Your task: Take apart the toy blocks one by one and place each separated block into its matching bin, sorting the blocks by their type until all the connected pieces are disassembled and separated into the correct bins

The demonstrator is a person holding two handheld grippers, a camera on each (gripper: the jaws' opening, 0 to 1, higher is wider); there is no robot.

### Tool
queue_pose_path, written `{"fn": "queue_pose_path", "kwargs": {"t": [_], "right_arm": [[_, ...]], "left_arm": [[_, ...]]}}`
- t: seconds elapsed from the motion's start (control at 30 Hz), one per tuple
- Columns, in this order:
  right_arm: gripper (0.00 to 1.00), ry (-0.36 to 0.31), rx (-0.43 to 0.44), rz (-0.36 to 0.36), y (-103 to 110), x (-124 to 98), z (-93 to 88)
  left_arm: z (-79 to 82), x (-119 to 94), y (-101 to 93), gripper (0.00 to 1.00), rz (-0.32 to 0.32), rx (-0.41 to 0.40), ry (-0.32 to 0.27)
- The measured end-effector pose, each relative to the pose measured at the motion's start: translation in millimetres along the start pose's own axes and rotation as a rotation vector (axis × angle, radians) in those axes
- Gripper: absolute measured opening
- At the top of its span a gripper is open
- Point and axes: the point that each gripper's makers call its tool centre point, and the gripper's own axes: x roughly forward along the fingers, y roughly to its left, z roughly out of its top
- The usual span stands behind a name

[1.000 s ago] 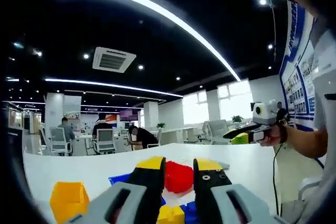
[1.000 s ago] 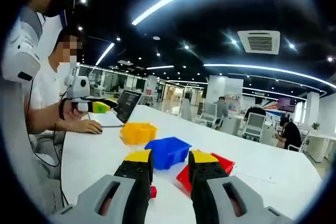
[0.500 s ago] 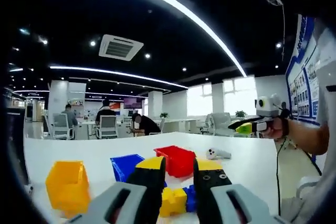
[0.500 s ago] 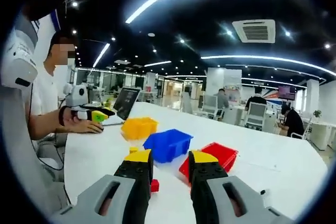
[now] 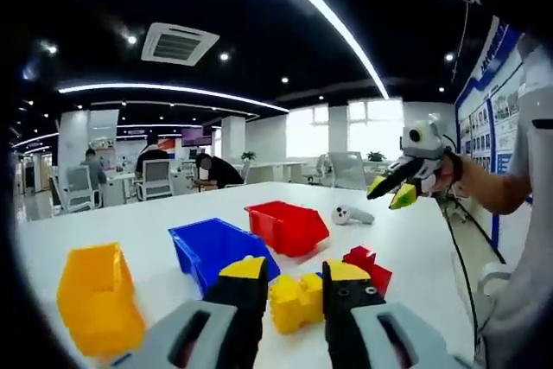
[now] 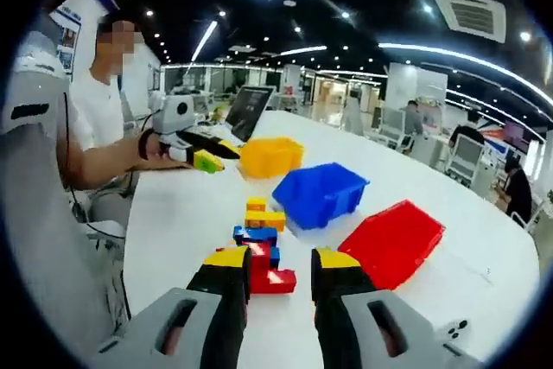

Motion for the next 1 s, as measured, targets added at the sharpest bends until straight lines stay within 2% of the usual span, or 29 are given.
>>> {"fn": "queue_pose_path", "kwargs": {"t": [0.1,0.23,0.3,0.37,0.4,0.47,0.5,0.63,0.8,0.93,0.97,1.0], "right_arm": [[0.3,0.04,-0.021,0.061,7.8,20.7,9.8],[0.31,0.086,-0.043,0.113,14.6,47.2,24.1],[0.31,0.138,-0.066,0.136,18.5,63.7,27.0],[0.32,0.225,-0.057,0.169,24.5,84.6,20.9],[0.34,0.24,-0.052,0.175,25.3,87.5,19.3],[0.38,0.377,0.034,0.187,27.9,105.2,2.6],[0.39,0.403,0.035,0.186,27.5,111.0,-0.2],[0.37,0.46,-0.011,0.172,27.4,123.6,-2.9],[0.33,0.519,-0.037,0.195,37.7,137.9,-1.7],[0.33,0.635,-0.029,0.18,36.3,138.9,-16.5],[0.33,0.63,-0.025,0.186,37.0,143.3,-18.0],[0.34,0.661,-0.014,0.186,38.3,144.9,-24.2]], "left_arm": [[-11.4,5.1,4.8,0.32,-0.013,-0.027,0.034],[-25.1,11.1,3.4,0.32,-0.022,-0.018,0.069],[-32.1,12.4,1.6,0.32,-0.032,-0.016,0.081],[-37.3,12.8,1.3,0.32,-0.035,-0.022,0.086],[-38.2,12.8,1.4,0.31,-0.035,-0.023,0.087],[-47.3,13.1,3.4,0.31,-0.027,-0.033,0.109],[-48.9,13.1,3.8,0.31,-0.025,-0.032,0.112],[-52.6,11.1,4.8,0.31,-0.014,-0.04,0.099],[-57.2,9.4,3.7,0.31,-0.011,-0.065,0.082],[-57.8,6.6,1.9,0.31,-0.013,-0.072,0.074],[-57.3,5.4,1.5,0.31,-0.013,-0.071,0.069],[-56.9,4.1,1.4,0.31,-0.012,-0.071,0.063]]}}
